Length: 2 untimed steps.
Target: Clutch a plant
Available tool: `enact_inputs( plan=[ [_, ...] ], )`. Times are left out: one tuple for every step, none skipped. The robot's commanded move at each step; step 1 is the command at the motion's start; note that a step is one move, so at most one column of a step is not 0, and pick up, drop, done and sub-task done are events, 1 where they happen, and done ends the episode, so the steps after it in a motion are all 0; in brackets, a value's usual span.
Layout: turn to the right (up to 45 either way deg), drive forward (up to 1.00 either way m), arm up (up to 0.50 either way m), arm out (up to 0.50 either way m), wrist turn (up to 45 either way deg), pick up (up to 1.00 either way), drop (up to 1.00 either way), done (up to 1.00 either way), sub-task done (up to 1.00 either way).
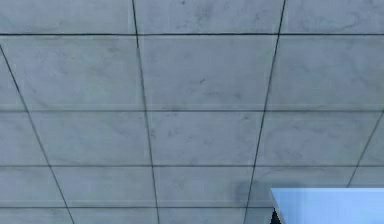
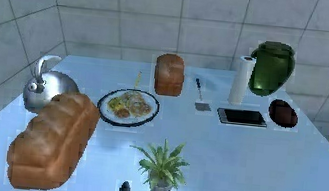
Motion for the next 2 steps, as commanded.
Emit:
enact_inputs(
  plan=[
    [0.0, 0.00, 0.10, 0.00, 0.0, 0.00, 0.00, 0.00, 0.00],
    [0.0, 0.00, 0.00, 0.00, 0.0, 0.00, 0.00, 1.00, 0.00]
  ],
)
